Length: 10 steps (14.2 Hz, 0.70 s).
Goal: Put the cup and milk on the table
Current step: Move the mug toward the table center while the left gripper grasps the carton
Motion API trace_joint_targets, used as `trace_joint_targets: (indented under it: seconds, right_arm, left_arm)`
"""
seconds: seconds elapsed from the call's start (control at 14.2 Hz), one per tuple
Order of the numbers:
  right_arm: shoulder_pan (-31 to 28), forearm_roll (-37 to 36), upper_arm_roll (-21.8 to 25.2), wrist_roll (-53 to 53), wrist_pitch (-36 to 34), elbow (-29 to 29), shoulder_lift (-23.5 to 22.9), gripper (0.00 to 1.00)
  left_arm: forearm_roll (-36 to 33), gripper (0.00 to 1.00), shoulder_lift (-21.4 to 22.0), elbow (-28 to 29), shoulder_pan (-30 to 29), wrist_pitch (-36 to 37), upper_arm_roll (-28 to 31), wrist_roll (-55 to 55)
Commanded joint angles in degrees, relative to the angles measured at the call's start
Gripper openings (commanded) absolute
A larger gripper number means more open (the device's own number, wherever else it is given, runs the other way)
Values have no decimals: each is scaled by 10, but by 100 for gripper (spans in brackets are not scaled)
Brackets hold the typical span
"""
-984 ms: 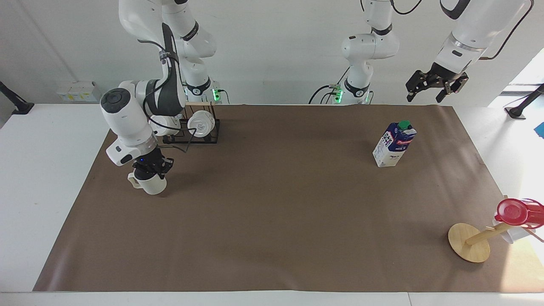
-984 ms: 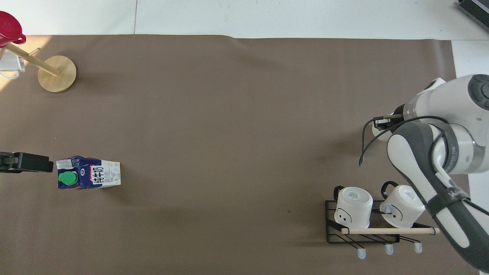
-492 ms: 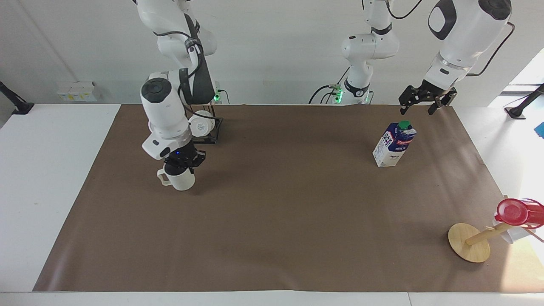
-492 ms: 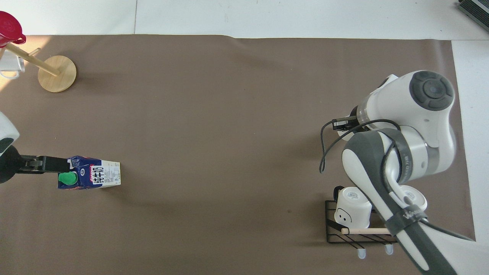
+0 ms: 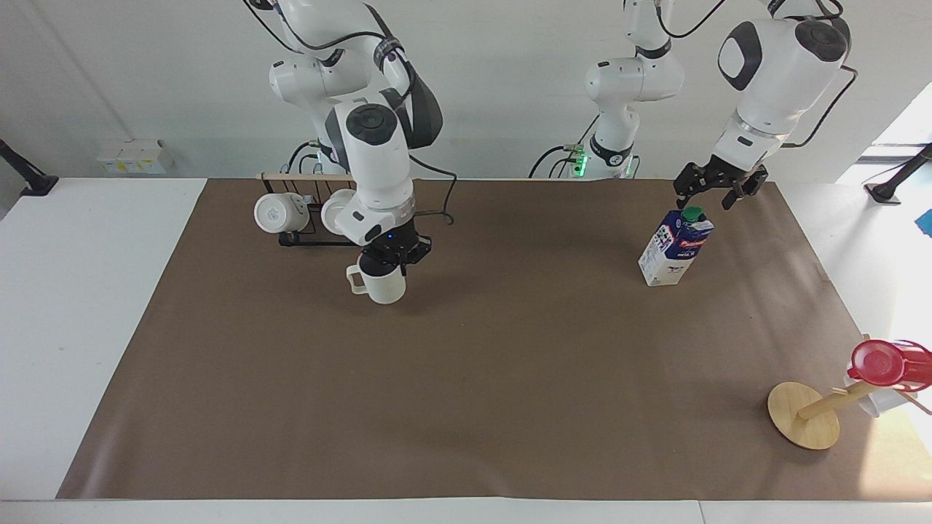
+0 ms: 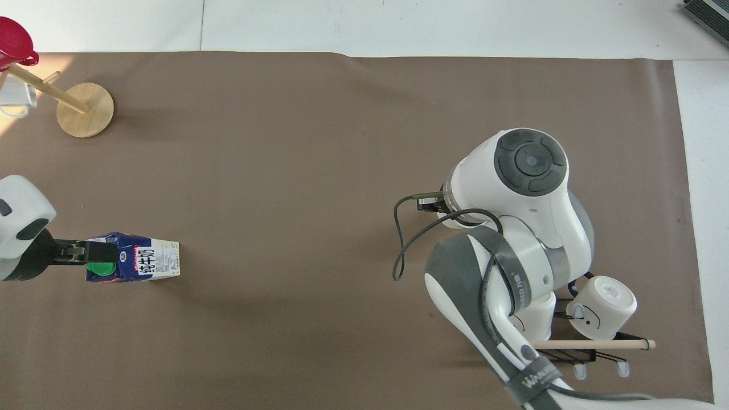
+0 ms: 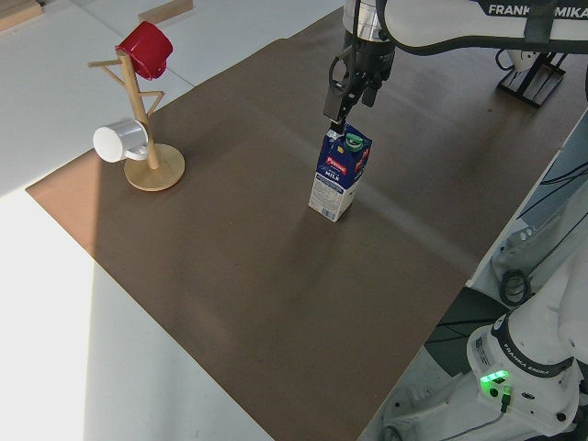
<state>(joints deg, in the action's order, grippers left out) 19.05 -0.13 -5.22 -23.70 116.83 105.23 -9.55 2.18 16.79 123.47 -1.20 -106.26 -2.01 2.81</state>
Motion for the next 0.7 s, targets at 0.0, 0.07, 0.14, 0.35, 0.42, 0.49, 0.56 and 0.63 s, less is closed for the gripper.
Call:
trace_joint_targets:
  seconds: [0.0,0.07,0.14,0.35,0.42,0.49,0.56,0.63]
  right_arm:
    - [9,34,1,-13,-13,-22,-6,0]
    - [15,38,0,-13,-15,-32,-8,0]
    - [33,40,-1,-20,-14,-44,-19,0]
    - [67,38,0,-74,-6,-62,-44,0]
    - [72,38,-1,-78,-3,-62,-45,0]
    - [78,38,-1,-79,-1,-62,-48,0]
    - [83,38,-1,-79,0,-62,-50,0]
    - [86,38,-1,-80,0,-61,-51,0]
  left_arm:
    - [-9,100,38,65,-2,-46,-4,1]
    - [-9,100,39,76,-1,-59,-4,1]
    - [-9,100,40,81,-1,-64,-4,1]
    - [-9,100,39,101,0,-90,-4,1]
    - [-10,100,39,112,0,-103,-4,1]
    - [-9,100,38,119,0,-112,-5,1]
    - [-9,100,38,122,0,-117,-5,1]
    - [-9,100,38,124,-1,-119,-5,1]
